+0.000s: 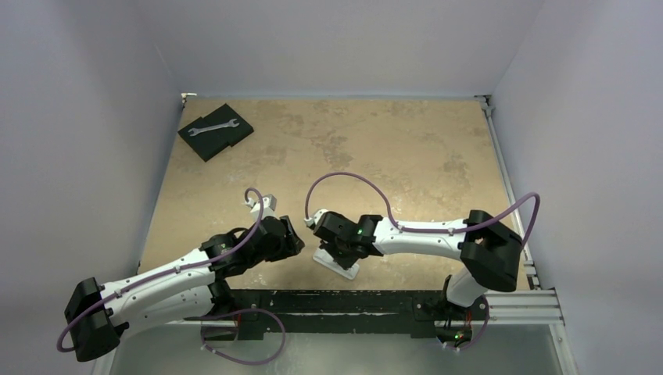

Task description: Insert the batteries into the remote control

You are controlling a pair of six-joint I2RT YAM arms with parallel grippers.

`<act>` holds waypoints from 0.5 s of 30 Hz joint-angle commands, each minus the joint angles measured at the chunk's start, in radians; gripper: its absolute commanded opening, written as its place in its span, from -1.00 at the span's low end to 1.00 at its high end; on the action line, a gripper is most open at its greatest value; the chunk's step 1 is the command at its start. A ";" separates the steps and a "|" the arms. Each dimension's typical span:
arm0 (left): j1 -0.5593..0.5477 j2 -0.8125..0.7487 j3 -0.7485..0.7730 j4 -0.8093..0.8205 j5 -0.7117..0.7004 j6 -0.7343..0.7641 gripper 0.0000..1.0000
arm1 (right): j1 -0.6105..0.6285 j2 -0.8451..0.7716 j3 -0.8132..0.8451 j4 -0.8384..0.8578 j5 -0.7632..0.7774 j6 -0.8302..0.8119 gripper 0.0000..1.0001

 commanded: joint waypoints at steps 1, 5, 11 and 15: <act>-0.003 0.001 0.016 0.023 0.007 0.015 0.08 | -0.002 -0.057 0.023 -0.023 0.036 0.026 -0.76; -0.003 0.004 0.016 0.023 0.011 0.017 0.08 | -0.004 -0.075 0.032 -0.032 0.043 0.025 -0.46; -0.002 0.010 0.014 0.024 0.027 0.024 0.14 | -0.010 -0.106 0.020 -0.006 0.002 -0.006 0.02; -0.003 0.008 0.015 0.021 0.036 0.029 0.19 | -0.015 -0.131 0.009 0.016 0.016 -0.013 0.47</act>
